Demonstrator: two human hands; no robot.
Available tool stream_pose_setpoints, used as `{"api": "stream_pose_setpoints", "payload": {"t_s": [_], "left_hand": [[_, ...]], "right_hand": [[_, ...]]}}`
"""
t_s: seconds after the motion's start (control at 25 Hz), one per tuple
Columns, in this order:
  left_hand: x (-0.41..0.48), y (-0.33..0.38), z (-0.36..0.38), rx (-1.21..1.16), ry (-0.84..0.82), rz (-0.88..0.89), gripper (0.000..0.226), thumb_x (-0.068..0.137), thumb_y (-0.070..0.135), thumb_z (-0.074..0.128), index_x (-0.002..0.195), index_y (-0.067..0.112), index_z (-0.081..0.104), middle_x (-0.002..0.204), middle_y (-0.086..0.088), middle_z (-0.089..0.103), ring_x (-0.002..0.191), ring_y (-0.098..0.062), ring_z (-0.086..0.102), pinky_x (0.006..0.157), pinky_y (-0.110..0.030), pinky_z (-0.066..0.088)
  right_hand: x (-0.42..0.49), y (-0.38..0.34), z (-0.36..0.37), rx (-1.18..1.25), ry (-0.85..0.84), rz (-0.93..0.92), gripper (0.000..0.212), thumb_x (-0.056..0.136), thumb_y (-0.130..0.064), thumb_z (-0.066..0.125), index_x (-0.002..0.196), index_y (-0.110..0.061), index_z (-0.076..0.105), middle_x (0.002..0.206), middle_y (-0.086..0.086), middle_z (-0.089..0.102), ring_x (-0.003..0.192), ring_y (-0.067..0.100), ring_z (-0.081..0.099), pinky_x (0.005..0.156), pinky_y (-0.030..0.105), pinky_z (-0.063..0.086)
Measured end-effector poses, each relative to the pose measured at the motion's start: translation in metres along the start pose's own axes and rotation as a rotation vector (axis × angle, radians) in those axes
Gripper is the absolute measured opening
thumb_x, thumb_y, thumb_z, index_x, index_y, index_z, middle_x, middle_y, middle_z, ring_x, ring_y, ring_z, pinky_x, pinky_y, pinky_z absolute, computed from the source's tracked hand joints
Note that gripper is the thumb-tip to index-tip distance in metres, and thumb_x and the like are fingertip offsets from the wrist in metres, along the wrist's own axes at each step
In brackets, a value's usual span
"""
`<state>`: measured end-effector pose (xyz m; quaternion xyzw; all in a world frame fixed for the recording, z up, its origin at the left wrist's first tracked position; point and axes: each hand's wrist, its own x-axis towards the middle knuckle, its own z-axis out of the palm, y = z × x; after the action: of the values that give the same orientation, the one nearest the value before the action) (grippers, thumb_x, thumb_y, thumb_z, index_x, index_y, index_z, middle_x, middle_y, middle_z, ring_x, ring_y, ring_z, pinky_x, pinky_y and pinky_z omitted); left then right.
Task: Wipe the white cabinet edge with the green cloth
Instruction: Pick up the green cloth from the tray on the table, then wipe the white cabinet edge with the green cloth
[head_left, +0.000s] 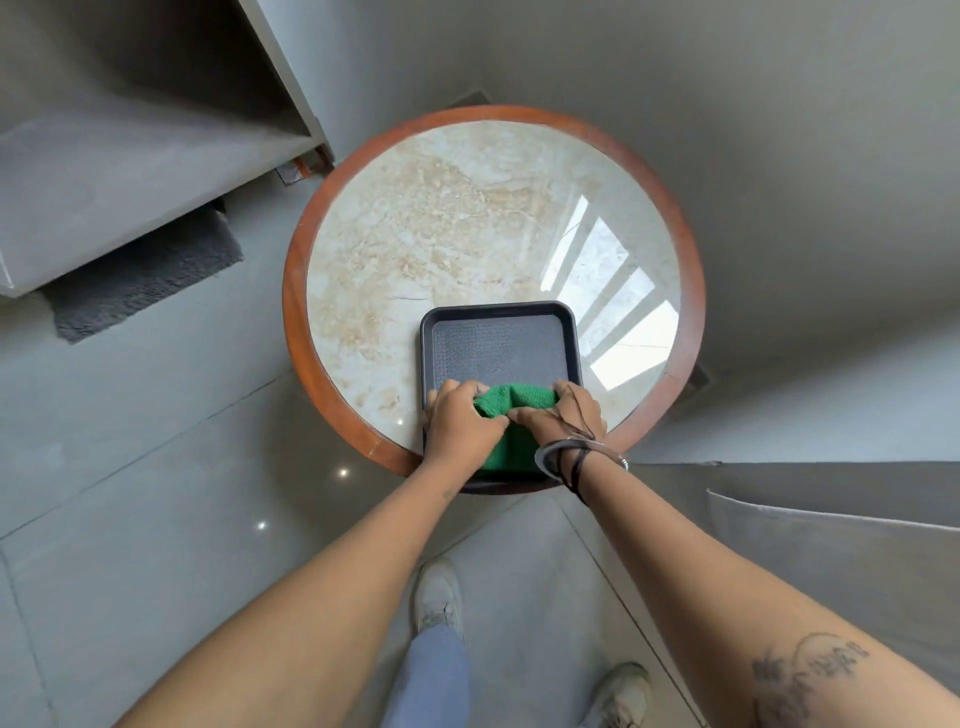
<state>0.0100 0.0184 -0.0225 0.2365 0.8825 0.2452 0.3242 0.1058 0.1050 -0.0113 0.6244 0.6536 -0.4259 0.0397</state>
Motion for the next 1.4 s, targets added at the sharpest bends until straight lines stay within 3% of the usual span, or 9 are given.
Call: {"api": "stream_pose_setpoints", "payload": {"t_s": [0.28, 0.48, 0.64, 0.76, 1.0, 1.08, 1.16, 1.28, 1.4], "left_hand": [[-0.081, 0.025, -0.050, -0.521, -0.183, 0.106, 0.023, 0.080, 0.005, 0.076, 0.093, 0.011, 0.058, 0.079, 0.001, 0.063, 0.060, 0.004, 0.061, 0.059, -0.013, 0.051], [-0.160, 0.019, -0.004, -1.104, -0.224, -0.151, 0.037, 0.072, 0.020, 0.071, 0.108, 0.011, 0.071, 0.101, -0.012, 0.077, 0.091, -0.024, 0.075, 0.080, -0.042, 0.063], [-0.208, -0.030, 0.089, -1.262, -0.329, -0.411, 0.048, 0.079, 0.022, 0.071, 0.123, 0.002, 0.066, 0.126, -0.023, 0.070, 0.100, -0.027, 0.075, 0.083, -0.042, 0.063], [-0.240, -0.076, 0.165, -1.272, -0.376, -0.530, 0.059, 0.078, 0.019, 0.072, 0.132, 0.000, 0.058, 0.132, -0.026, 0.065, 0.104, -0.031, 0.073, 0.081, -0.044, 0.064], [-0.242, -0.150, 0.316, -1.294, -0.374, -0.639, 0.033, 0.096, 0.003, 0.056, 0.129, 0.005, 0.057, 0.116, -0.017, 0.071, 0.098, -0.030, 0.071, 0.072, -0.038, 0.065], [-0.228, -0.168, 0.369, -1.269, -0.245, -0.615, 0.032, 0.097, 0.004, 0.056, 0.129, 0.005, 0.058, 0.108, -0.013, 0.072, 0.095, -0.029, 0.071, 0.077, -0.038, 0.063], [-0.208, -0.180, 0.430, -1.163, -0.098, -0.579, 0.033, 0.097, 0.007, 0.058, 0.129, 0.004, 0.059, 0.110, -0.012, 0.070, 0.103, -0.033, 0.069, 0.088, -0.040, 0.058], [-0.174, -0.172, 0.500, -0.985, 0.021, -0.437, 0.030, 0.096, 0.015, 0.057, 0.126, 0.011, 0.060, 0.107, -0.010, 0.066, 0.101, -0.031, 0.065, 0.089, -0.042, 0.055], [-0.140, -0.153, 0.552, -0.945, 0.057, -0.320, 0.015, 0.098, 0.016, 0.052, 0.110, 0.014, 0.060, 0.083, -0.003, 0.063, 0.074, -0.020, 0.062, 0.068, -0.038, 0.055]], "right_hand": [[-0.063, 0.013, -0.079, 0.556, -0.359, -0.262, 0.035, 0.067, -0.008, 0.085, 0.088, -0.008, 0.057, 0.076, 0.007, 0.064, 0.066, 0.013, 0.064, 0.064, 0.029, 0.057], [-0.104, 0.067, -0.095, 0.850, -0.484, -0.154, 0.024, 0.076, -0.001, 0.076, 0.095, -0.001, 0.062, 0.078, 0.007, 0.072, 0.060, 0.012, 0.071, 0.049, 0.024, 0.054], [-0.111, 0.166, -0.070, 0.646, -0.411, -0.055, 0.028, 0.077, -0.007, 0.077, 0.101, 0.001, 0.064, 0.091, 0.015, 0.071, 0.072, 0.024, 0.070, 0.059, 0.038, 0.058], [-0.117, 0.246, -0.044, 0.509, -0.376, -0.023, 0.031, 0.080, 0.004, 0.071, 0.109, 0.005, 0.060, 0.100, 0.017, 0.066, 0.084, 0.026, 0.064, 0.068, 0.024, 0.057], [-0.084, 0.400, 0.029, -0.181, -0.144, -0.176, 0.059, 0.084, -0.028, 0.064, 0.135, -0.003, 0.048, 0.134, 0.020, 0.054, 0.123, 0.033, 0.052, 0.104, 0.044, 0.041], [-0.060, 0.451, 0.041, -0.609, 0.059, -0.580, 0.065, 0.085, -0.039, 0.053, 0.137, -0.001, 0.046, 0.141, 0.026, 0.046, 0.131, 0.042, 0.044, 0.110, 0.054, 0.029], [-0.022, 0.488, 0.046, -1.206, 0.012, -0.883, 0.074, 0.083, -0.048, 0.049, 0.141, -0.004, 0.041, 0.151, 0.025, 0.031, 0.140, 0.043, 0.027, 0.112, 0.061, 0.007], [0.024, 0.509, 0.033, -1.924, 0.006, -0.708, 0.079, 0.094, -0.050, 0.033, 0.149, -0.002, 0.001, 0.158, 0.024, -0.007, 0.144, 0.044, -0.009, 0.112, 0.064, -0.011], [0.052, 0.508, 0.019, -2.154, 0.138, -0.537, 0.075, 0.096, -0.047, 0.026, 0.149, -0.001, -0.002, 0.156, 0.025, -0.017, 0.142, 0.045, -0.017, 0.097, 0.070, -0.025]]}}
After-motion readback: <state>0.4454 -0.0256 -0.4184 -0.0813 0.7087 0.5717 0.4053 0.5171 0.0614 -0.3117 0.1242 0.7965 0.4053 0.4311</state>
